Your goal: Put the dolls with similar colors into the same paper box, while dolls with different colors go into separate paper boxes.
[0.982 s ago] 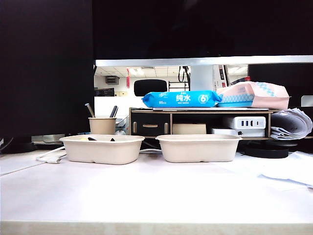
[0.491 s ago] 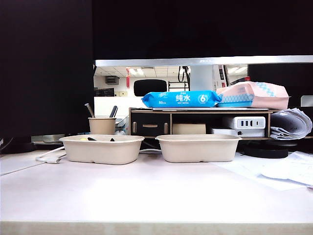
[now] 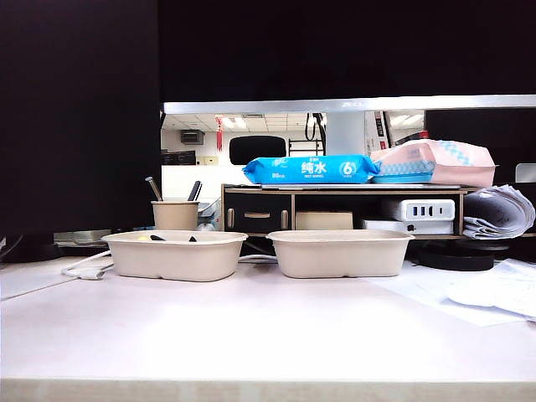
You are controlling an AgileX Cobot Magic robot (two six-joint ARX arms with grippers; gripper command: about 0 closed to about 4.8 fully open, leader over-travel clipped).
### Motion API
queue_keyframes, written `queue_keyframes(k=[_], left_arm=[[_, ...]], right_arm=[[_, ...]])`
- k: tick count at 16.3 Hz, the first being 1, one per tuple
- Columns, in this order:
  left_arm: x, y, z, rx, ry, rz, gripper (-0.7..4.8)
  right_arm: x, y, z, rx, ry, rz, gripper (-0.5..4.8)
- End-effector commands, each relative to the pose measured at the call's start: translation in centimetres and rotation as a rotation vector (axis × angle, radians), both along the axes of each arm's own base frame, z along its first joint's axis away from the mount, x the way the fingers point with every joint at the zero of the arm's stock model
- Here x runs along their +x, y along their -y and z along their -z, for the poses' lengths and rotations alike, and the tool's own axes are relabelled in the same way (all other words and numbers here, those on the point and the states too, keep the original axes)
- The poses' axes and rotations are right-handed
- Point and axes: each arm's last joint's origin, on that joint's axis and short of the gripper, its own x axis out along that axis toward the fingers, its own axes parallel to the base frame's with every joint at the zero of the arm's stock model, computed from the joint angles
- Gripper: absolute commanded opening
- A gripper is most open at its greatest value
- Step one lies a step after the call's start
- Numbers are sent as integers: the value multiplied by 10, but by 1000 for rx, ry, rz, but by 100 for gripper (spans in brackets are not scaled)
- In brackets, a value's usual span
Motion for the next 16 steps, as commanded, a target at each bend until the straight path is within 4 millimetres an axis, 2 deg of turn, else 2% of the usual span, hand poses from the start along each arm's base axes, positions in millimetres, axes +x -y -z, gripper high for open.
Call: queue_keyframes(k=[1,7,10,13,16], left_arm=[[0,0,-1,0,10,2,-5],[0,0,-1,0,10,2,-5],[0,0,-1,0,10,2,-5],[0,0,-1,0,10,1,-5],[0,0,-1,0,10,2,-5]], right_arm=[[-17,11,4,-11,-22,2,3],[-40,26,1,39,57,1,3],[-51,36,-5,51,188,81,3],[-52,39,-9,66,233,157,3],[-42,39,-6,66,283,286,-1]])
